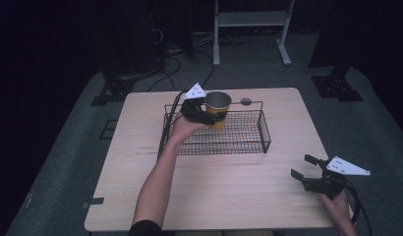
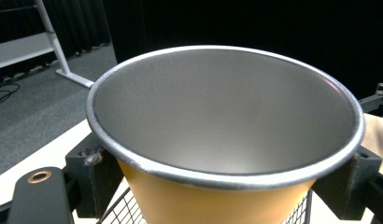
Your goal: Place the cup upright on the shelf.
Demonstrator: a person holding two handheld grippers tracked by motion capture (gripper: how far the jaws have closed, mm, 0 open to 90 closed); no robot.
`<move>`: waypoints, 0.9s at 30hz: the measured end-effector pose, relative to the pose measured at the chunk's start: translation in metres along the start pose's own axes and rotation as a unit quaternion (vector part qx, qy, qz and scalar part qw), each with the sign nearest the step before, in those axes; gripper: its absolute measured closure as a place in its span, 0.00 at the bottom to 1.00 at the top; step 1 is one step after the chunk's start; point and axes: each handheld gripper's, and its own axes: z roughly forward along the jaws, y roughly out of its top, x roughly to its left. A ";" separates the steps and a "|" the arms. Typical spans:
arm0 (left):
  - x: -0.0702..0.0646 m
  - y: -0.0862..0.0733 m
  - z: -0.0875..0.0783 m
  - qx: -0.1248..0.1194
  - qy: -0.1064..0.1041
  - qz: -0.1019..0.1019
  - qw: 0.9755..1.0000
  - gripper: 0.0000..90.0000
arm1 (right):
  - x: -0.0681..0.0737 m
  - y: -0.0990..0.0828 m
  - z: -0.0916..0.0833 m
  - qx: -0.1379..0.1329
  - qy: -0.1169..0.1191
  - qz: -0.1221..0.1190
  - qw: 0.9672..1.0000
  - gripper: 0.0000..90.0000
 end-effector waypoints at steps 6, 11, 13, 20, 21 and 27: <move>0.001 0.000 0.005 -0.001 -0.002 0.001 1.000 0.16 | 0.000 0.000 0.000 0.000 0.001 0.000 1.000 0.15; 0.004 -0.001 0.010 0.003 -0.005 0.002 1.000 0.16 | 0.000 0.000 0.000 0.000 0.001 0.000 1.000 0.15; 0.005 -0.001 0.012 0.004 -0.008 0.002 1.000 0.16 | 0.000 0.000 0.000 -0.001 0.001 0.000 1.000 0.15; 0.007 -0.006 0.021 0.014 -0.012 0.002 1.000 0.16 | 0.000 0.000 0.000 -0.001 0.001 -0.001 1.000 0.15; 0.007 -0.007 0.022 0.016 -0.012 0.001 1.000 0.16 | 0.000 0.000 0.000 -0.001 0.002 -0.001 1.000 0.15; 0.008 -0.013 0.029 0.030 -0.017 0.002 0.999 0.16 | 0.000 0.000 0.000 -0.001 0.002 -0.001 1.000 0.15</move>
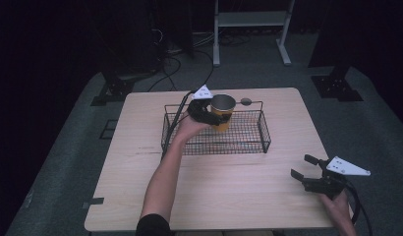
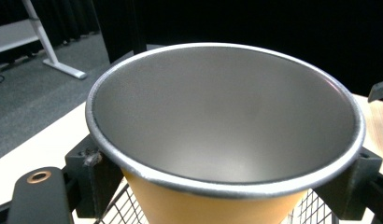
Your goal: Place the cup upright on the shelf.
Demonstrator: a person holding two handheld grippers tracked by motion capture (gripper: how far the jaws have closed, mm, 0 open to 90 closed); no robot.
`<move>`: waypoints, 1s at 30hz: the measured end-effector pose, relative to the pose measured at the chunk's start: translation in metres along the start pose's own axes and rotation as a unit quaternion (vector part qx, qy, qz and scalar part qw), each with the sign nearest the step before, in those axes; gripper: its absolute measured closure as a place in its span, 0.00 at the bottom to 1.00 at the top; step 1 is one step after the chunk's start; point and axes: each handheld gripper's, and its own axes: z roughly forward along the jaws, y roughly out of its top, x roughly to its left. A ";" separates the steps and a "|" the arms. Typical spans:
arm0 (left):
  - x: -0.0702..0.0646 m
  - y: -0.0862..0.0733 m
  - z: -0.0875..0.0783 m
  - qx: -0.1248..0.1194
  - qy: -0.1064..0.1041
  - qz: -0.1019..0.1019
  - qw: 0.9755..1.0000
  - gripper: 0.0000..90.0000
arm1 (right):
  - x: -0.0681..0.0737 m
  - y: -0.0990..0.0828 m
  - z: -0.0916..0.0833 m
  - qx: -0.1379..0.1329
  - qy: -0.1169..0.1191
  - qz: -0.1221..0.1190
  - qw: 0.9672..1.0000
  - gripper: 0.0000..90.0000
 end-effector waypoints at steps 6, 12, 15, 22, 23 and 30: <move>0.002 -0.008 0.007 0.012 -0.005 -0.004 1.000 0.16 | 0.000 0.000 0.000 0.000 0.000 0.000 1.000 0.15; 0.002 -0.011 0.011 0.017 -0.008 -0.001 1.000 0.16 | 0.000 0.000 0.000 0.000 0.000 -0.001 1.000 0.15; 0.003 -0.012 0.012 0.022 -0.008 0.000 1.000 0.16 | 0.000 0.000 0.000 0.000 0.000 -0.001 1.000 0.15; 0.005 -0.017 0.016 0.036 -0.006 0.000 0.999 0.16 | 0.000 0.000 0.000 0.000 0.001 -0.002 1.000 0.15; 0.005 -0.018 0.017 0.040 -0.007 0.002 0.999 0.16 | 0.000 0.000 0.000 0.000 0.001 -0.001 1.000 0.15; 0.006 -0.023 0.025 0.055 -0.013 0.003 0.998 0.16 | 0.000 0.000 0.000 0.000 0.001 -0.002 1.000 0.15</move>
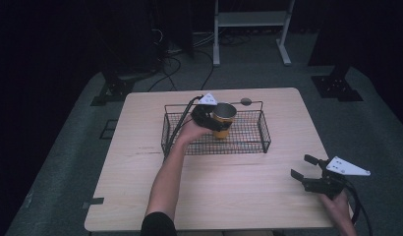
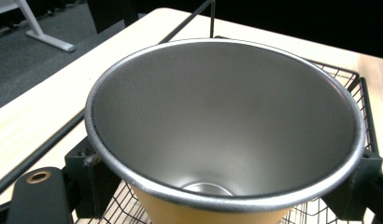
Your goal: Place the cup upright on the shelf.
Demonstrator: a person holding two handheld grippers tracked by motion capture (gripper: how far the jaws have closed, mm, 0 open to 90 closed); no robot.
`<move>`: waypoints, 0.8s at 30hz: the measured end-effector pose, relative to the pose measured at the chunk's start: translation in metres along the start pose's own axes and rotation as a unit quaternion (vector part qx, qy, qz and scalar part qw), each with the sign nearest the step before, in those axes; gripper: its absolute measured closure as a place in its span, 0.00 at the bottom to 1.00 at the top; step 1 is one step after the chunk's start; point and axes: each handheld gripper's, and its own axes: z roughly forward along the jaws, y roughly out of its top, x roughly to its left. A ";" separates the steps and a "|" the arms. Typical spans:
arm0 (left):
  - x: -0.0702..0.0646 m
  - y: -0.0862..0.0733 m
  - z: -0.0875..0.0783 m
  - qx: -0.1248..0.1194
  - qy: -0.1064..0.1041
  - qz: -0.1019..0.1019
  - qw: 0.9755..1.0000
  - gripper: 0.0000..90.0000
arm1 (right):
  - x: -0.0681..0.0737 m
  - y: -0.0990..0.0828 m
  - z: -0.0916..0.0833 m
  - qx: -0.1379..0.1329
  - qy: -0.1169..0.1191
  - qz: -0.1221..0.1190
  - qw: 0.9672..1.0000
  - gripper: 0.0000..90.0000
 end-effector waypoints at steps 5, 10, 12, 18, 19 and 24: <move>0.000 -0.001 0.004 0.006 -0.005 0.002 1.000 0.16 | 0.000 0.000 0.000 0.000 0.000 0.000 1.000 0.15; 0.001 -0.003 0.007 0.020 -0.007 0.003 1.000 0.16 | 0.000 0.000 0.000 0.000 0.001 -0.001 1.000 0.15; 0.002 -0.004 0.009 0.031 -0.010 0.006 0.999 0.16 | 0.000 0.000 0.000 0.000 0.001 0.000 1.000 0.15; 0.002 -0.005 0.012 0.041 -0.015 0.006 0.999 0.16 | 0.000 0.000 0.000 0.000 0.001 -0.001 1.000 0.15; 0.002 -0.005 0.012 0.043 -0.015 0.007 0.999 0.16 | 0.000 0.000 0.000 -0.001 0.001 -0.001 1.000 0.15; 0.001 -0.005 0.012 0.055 -0.015 0.015 0.998 0.15 | 0.000 0.000 0.000 -0.001 0.001 0.000 1.000 0.15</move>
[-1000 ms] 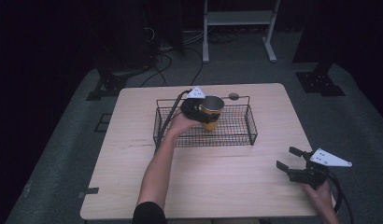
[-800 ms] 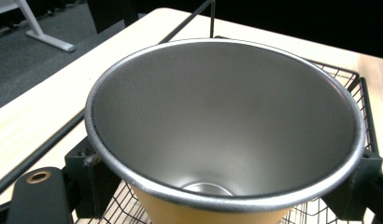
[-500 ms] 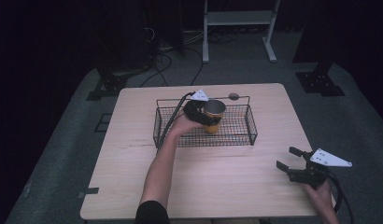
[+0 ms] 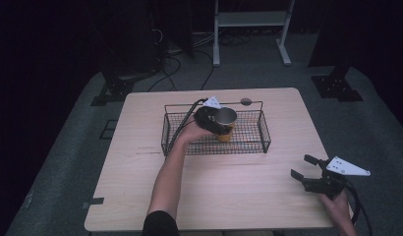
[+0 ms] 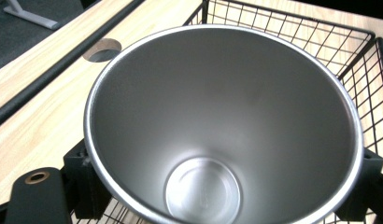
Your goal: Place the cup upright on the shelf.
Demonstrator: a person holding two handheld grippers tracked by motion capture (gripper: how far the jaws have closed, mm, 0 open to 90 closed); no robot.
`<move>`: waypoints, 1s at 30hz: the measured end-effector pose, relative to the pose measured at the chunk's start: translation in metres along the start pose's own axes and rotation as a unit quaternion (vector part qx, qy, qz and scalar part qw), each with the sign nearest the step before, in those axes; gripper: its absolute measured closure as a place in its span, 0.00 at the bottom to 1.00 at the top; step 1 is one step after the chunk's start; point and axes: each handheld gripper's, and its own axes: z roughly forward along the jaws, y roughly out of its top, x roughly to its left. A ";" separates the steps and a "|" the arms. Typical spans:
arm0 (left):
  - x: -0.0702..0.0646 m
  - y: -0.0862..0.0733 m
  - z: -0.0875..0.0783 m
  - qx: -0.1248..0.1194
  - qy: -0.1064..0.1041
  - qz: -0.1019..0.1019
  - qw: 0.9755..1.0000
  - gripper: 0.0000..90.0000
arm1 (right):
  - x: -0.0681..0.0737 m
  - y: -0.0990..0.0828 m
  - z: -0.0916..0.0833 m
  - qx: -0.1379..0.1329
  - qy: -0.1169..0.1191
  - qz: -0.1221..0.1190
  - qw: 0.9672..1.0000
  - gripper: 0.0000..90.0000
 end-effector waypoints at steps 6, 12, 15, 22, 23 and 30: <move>0.000 0.000 0.000 -0.001 -0.001 0.002 1.000 0.15 | 0.000 0.000 0.000 0.000 0.000 0.000 1.000 0.15; 0.000 0.001 -0.002 -0.005 0.002 0.002 1.000 0.13 | 0.000 0.000 0.000 0.000 0.000 0.000 1.000 0.15; 0.000 0.002 -0.003 -0.008 0.005 0.002 1.000 0.10 | 0.000 0.000 0.000 0.000 0.000 -0.001 1.000 0.15; -0.001 0.003 -0.006 -0.012 0.010 0.000 1.000 0.06 | 0.000 0.000 0.000 0.001 0.000 -0.001 1.000 0.15; -0.001 0.003 -0.006 -0.012 0.010 0.000 1.000 0.04 | 0.000 0.000 0.000 0.001 0.000 -0.001 1.000 0.15; -0.004 0.006 -0.009 -0.023 0.016 0.004 1.000 0.02 | 0.000 0.000 0.000 0.000 0.000 0.000 1.000 0.15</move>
